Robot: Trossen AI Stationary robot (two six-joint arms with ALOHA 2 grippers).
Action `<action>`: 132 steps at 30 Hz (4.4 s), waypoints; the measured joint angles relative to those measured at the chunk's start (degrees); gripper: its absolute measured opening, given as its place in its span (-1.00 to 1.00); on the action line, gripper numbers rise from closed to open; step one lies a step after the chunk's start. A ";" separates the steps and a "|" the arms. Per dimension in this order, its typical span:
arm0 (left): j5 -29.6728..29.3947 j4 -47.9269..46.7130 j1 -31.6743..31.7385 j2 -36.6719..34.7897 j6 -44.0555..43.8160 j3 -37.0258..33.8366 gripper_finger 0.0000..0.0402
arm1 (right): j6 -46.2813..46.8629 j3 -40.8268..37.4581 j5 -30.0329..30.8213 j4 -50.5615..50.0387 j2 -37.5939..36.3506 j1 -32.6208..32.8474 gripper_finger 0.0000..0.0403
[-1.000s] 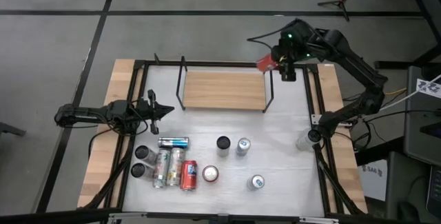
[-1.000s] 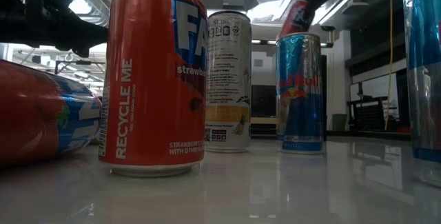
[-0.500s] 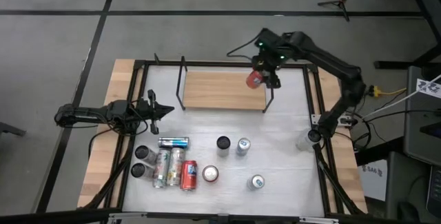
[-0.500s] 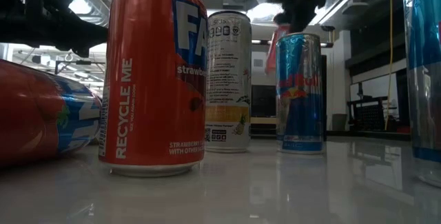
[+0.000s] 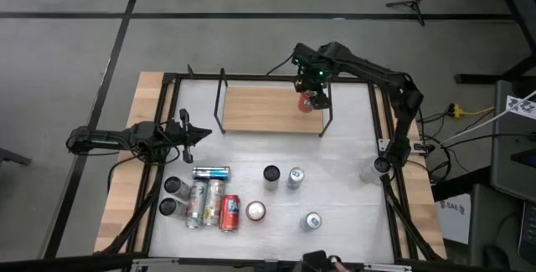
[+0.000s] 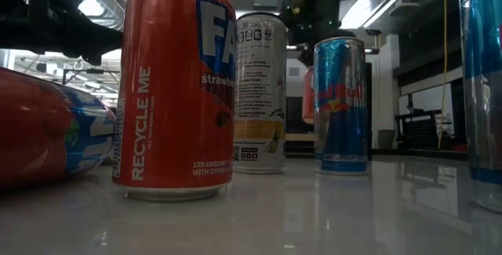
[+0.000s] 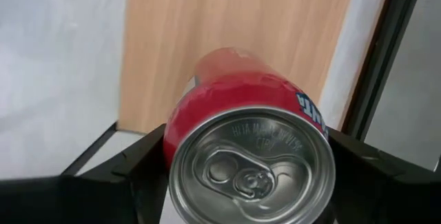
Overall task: Place canned beverage on shelf
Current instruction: Put the top red soda can on the shelf
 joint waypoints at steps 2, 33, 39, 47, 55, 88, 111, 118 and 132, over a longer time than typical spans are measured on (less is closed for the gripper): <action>0.01 0.00 0.02 0.02 0.01 0.01 -1.00 | -1.09 0.00 0.11 1.09 0.69 -0.38 0.46; 0.02 0.00 0.01 0.00 0.01 0.01 -1.00 | -3.07 0.24 -0.47 5.12 4.93 -7.40 0.46; 0.02 0.00 0.02 0.02 0.01 0.00 -1.00 | -2.40 0.20 0.05 4.98 5.00 -7.40 0.54; 0.02 0.00 0.01 0.01 0.01 0.02 -1.00 | -2.50 -0.26 0.61 4.57 5.68 -7.40 0.73; 0.02 0.00 0.02 0.00 0.01 0.02 -1.00 | -2.50 -0.15 0.48 4.84 5.46 -7.38 0.74; 0.00 0.00 0.02 0.02 0.01 0.02 -1.00 | -2.36 4.36 5.15 -0.88 5.33 -7.34 0.74; 0.00 0.00 0.00 0.00 0.01 0.02 -1.00 | -0.04 24.10 -1.71 -8.76 5.17 -7.40 0.74; 0.02 0.00 0.01 0.01 0.01 0.02 -1.00 | -0.11 19.95 -6.94 -8.73 5.17 -7.34 0.74; 0.02 0.00 0.00 0.00 0.01 0.02 -1.00 | 0.08 9.40 -0.82 -2.08 5.30 -7.36 0.74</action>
